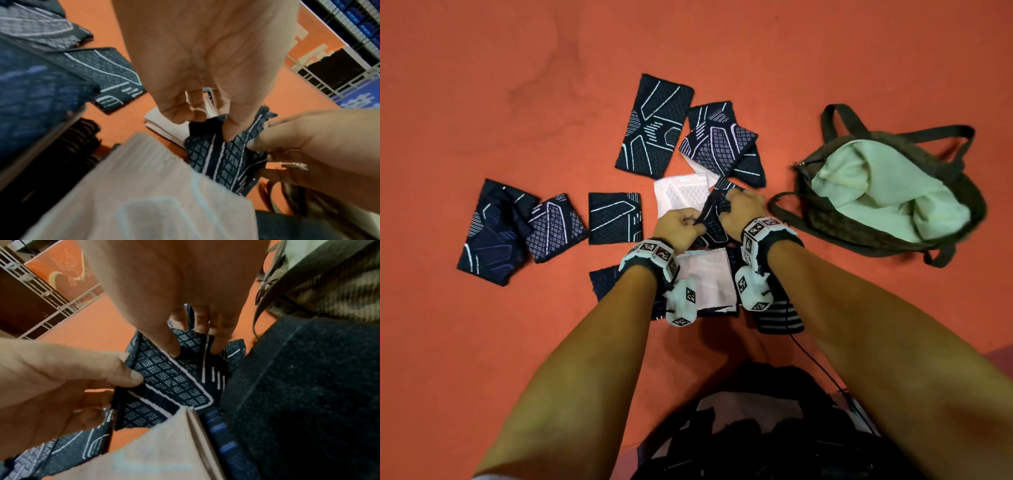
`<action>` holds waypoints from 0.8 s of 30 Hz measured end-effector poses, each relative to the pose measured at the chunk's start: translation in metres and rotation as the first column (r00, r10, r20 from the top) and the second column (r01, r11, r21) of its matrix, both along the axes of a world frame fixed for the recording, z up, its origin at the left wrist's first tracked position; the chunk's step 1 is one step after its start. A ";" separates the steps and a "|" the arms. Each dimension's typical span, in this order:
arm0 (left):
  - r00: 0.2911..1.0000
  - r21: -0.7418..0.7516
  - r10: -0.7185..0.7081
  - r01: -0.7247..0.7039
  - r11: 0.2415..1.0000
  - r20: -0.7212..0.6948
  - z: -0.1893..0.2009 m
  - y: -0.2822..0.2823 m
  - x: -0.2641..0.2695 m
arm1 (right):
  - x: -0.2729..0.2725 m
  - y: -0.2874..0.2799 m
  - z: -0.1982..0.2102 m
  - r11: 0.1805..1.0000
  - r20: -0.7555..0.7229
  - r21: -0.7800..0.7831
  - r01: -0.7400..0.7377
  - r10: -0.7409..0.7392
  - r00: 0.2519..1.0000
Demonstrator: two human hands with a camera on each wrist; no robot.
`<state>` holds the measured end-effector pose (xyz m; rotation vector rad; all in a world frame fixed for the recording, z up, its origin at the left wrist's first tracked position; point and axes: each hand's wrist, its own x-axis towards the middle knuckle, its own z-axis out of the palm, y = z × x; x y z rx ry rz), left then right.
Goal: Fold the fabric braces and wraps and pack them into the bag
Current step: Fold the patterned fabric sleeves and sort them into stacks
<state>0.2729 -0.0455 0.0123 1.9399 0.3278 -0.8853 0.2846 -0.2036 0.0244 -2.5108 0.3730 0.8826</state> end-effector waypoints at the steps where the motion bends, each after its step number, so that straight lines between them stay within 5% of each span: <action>1: 0.999 -0.013 0.040 -0.039 0.999 0.024 0.004 0.004 -0.004 | -0.002 0.001 0.004 1.000 0.006 0.017 0.005 -0.005 1.000; 9: 0.935 -0.110 0.228 -0.205 0.972 0.273 0.054 0.035 -0.033 | -0.045 0.018 0.036 0.975 0.007 0.214 0.054 -0.056 0.998; 16: 0.900 -0.219 0.408 -0.372 0.902 0.153 0.071 0.059 -0.077 | -0.085 0.040 0.055 0.954 0.095 0.295 0.047 -0.078 0.992; 24: 0.755 -0.287 0.655 -0.632 0.720 -0.020 0.082 0.074 -0.117 | -0.117 0.050 0.076 0.895 0.086 0.434 0.106 -0.159 0.984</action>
